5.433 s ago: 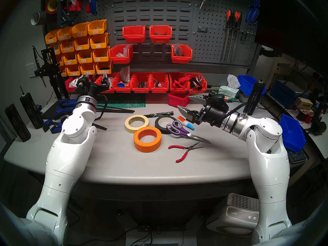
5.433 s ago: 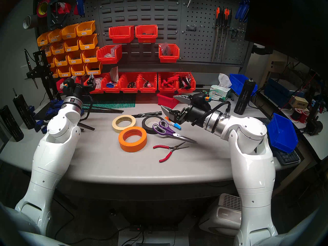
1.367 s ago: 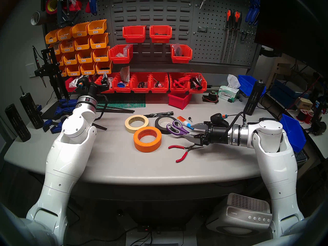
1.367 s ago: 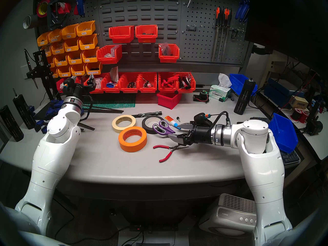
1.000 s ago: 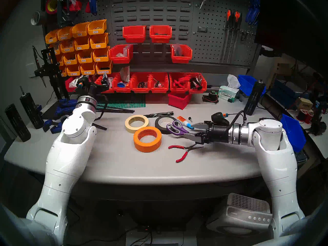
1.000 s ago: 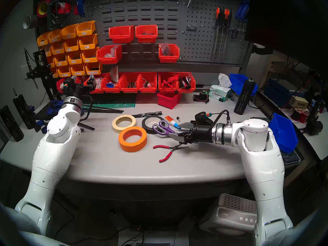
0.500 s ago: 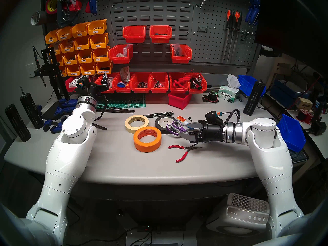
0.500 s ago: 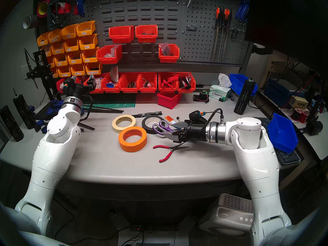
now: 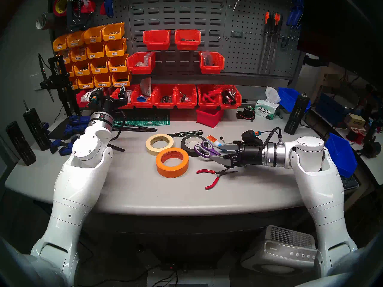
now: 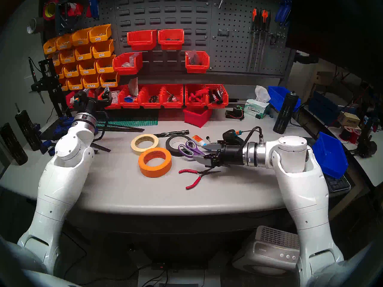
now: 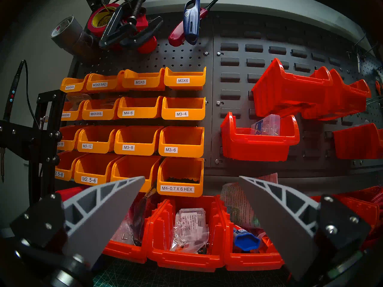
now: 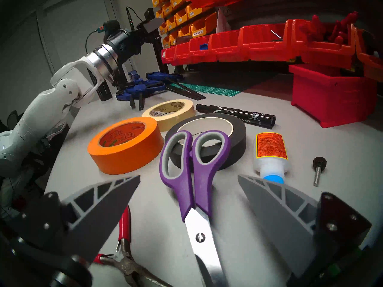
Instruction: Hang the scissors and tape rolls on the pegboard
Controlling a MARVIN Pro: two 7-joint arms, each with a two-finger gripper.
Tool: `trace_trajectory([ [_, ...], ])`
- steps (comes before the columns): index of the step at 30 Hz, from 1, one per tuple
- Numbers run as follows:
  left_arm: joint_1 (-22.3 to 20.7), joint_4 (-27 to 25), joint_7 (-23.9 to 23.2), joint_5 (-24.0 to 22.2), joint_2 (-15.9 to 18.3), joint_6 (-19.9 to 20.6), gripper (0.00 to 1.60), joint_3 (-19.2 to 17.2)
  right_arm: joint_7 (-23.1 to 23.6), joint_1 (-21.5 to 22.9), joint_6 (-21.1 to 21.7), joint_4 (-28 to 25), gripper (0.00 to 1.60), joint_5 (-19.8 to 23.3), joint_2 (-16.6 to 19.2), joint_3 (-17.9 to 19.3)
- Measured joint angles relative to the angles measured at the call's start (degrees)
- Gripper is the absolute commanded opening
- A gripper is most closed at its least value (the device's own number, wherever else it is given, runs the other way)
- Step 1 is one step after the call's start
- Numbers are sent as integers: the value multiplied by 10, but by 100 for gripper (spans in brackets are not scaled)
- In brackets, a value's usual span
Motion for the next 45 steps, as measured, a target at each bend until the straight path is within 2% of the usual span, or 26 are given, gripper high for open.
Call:
trace_trajectory([
  [45,0,0,0,0,0,0,160,0,7,15,-6,20,160,18,61,-37],
])
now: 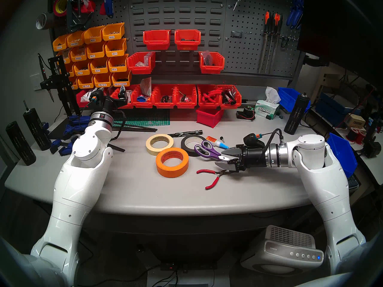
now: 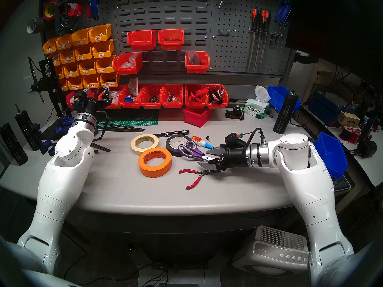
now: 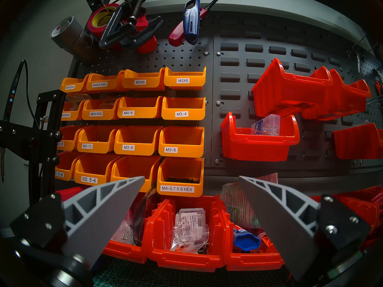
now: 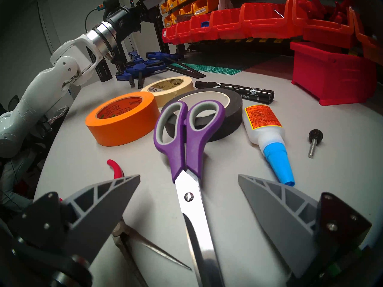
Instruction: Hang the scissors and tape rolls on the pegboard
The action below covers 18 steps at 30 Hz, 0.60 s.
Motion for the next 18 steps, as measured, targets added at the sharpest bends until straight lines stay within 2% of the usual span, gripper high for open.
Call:
trace_trajectory([
  [18,0,0,0,0,0,0,160,0,2,0,-5,-2,160,15,-3,-2],
])
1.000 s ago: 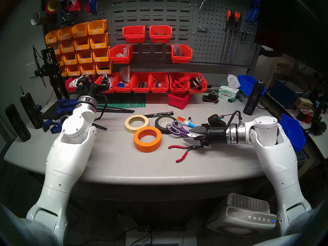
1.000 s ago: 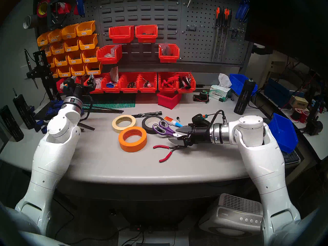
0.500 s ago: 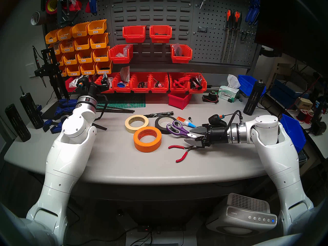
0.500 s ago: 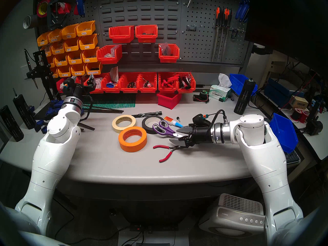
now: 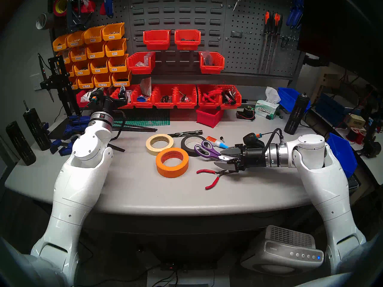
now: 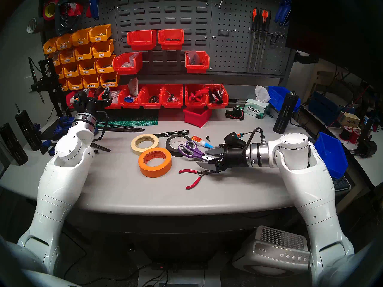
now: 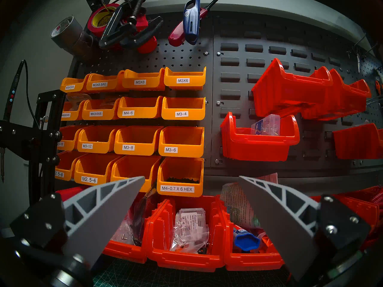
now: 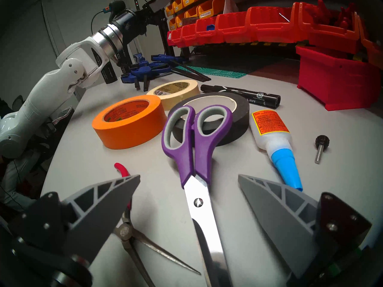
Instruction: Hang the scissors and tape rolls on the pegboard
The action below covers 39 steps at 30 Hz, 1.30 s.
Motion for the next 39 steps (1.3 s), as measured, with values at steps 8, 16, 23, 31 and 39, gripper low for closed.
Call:
trace_trajectory([
  [8,0,0,0,0,0,0,160,0,1,0,-1,-1,160,2,-5,0],
  [16,0,0,0,0,0,0,160,0,1,2,-1,0,160,2,-7,-3],
  [23,0,0,0,0,0,0,160,0,1,4,-1,1,160,1,-7,-5],
  [31,0,0,0,0,0,0,160,0,0,5,0,2,160,1,-7,-7],
  [39,0,0,0,0,0,0,160,0,-2,5,1,4,0,0,-8,-8],
])
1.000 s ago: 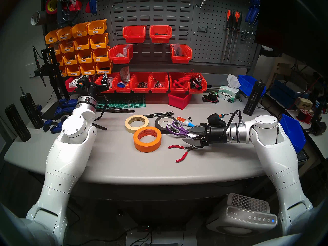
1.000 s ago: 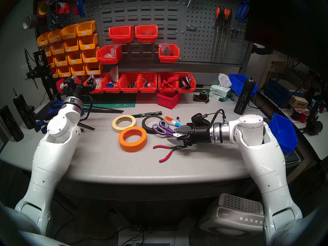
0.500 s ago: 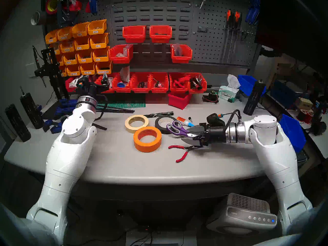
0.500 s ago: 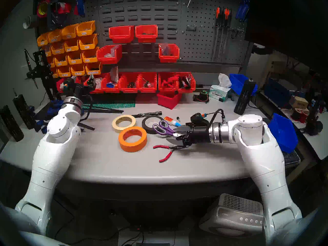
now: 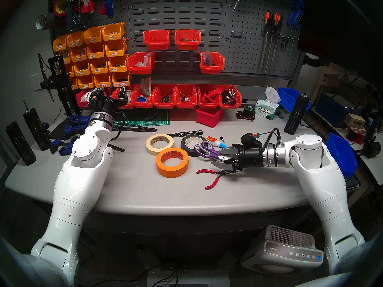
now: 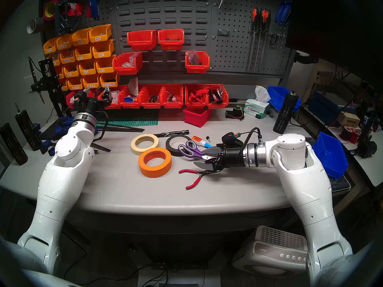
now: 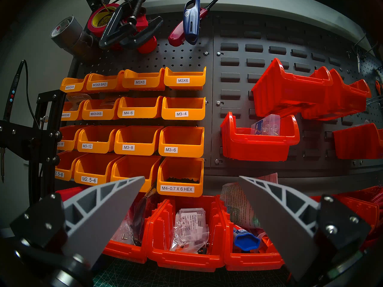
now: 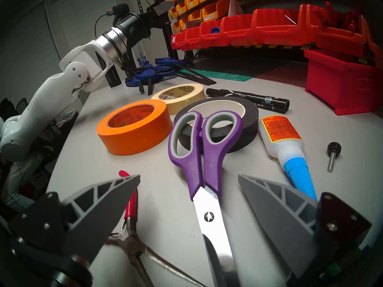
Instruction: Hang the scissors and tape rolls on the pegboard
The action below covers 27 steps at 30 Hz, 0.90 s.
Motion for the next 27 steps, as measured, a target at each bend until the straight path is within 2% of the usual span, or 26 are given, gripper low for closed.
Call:
trace_trajectory([
  [18,0,0,0,0,0,0,160,0,1,2,-2,7,0,1,-6,2],
  [27,0,0,0,0,0,0,160,0,-14,-4,-11,8,0,1,-15,12],
])
